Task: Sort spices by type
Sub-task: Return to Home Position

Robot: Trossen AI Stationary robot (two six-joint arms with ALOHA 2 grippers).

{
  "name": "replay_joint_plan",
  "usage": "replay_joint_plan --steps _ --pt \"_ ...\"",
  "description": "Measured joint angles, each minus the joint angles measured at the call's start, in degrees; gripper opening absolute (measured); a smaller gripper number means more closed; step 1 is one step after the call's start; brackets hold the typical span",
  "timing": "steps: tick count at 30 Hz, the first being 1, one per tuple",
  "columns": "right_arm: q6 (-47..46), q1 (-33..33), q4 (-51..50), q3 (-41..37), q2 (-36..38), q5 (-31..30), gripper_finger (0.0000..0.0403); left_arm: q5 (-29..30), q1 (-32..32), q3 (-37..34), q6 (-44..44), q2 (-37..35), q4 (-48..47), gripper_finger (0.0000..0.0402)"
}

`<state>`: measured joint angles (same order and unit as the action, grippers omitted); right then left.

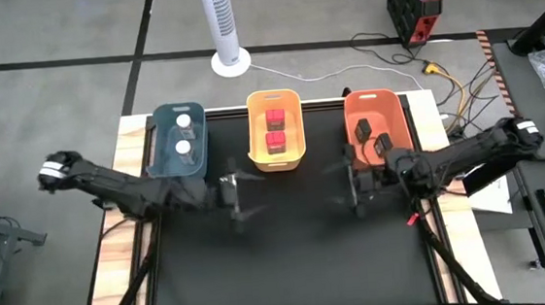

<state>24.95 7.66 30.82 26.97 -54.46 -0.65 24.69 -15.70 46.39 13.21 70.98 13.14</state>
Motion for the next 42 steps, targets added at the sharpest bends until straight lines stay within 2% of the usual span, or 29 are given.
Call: replay_joint_plan --steps 3,4,6,8,10,14,18,22,24,29,34,36,42 --pt "-2.15 -2.01 0.05 -2.79 3.76 2.51 0.0329 -18.14 5.43 -7.13 -0.45 -6.75 8.63 0.0304" --pt "-3.10 -2.31 0.01 -3.68 4.58 3.65 0.0331 -22.16 6.84 -8.86 -1.80 -9.15 8.71 0.0304" --pt "-4.64 -2.45 -0.05 -5.79 6.14 4.13 0.0333 -26.16 8.63 -11.50 -5.67 -14.15 7.52 0.0304" --pt "-5.87 -2.45 -0.08 -7.57 7.25 4.10 0.0336 -25.94 9.34 -13.09 -8.92 -19.32 4.09 0.0304" --pt "-7.00 -2.45 -0.11 -8.95 8.27 3.76 0.0336 -22.90 9.48 -14.35 -9.48 -23.60 1.12 0.0304" --pt "-7.60 -2.47 3.42 -10.87 8.33 3.66 0.0332 -20.44 9.50 -16.46 -14.98 -28.84 -1.68 0.0304" --pt "-7.13 -2.47 7.49 -12.57 8.47 3.68 0.0324 -21.49 10.97 -20.35 -10.83 -35.31 -4.59 0.0304" --pt "-7.15 -2.82 7.59 -13.40 8.79 3.69 0.0317 -28.58 12.87 -25.34 -11.36 -43.76 -3.95 0.0304" --pt "-7.43 -2.98 7.76 -13.47 8.70 3.63 0.0313 -29.23 13.36 -26.96 -12.81 -48.25 -4.77 0.0304" --pt "-9.43 -3.10 8.80 -13.52 8.66 3.63 0.0304 -27.18 13.85 -26.11 -13.77 -59.66 -8.94 0.0304" --pt "-10.01 -3.10 8.71 -13.73 8.55 3.63 0.0298 -26.97 13.85 -23.78 -14.43 -67.81 -22.74 0.0304" --pt "-9.99 -3.10 8.71 -13.74 8.57 3.63 0.0297 -26.65 13.85 -23.63 -15.95 -70.83 -25.71 0.0304" --pt "-9.34 -3.10 10.08 -14.05 8.67 3.61 0.0309 -27.11 13.87 -24.06 -18.19 -70.16 -25.85 0.0304"
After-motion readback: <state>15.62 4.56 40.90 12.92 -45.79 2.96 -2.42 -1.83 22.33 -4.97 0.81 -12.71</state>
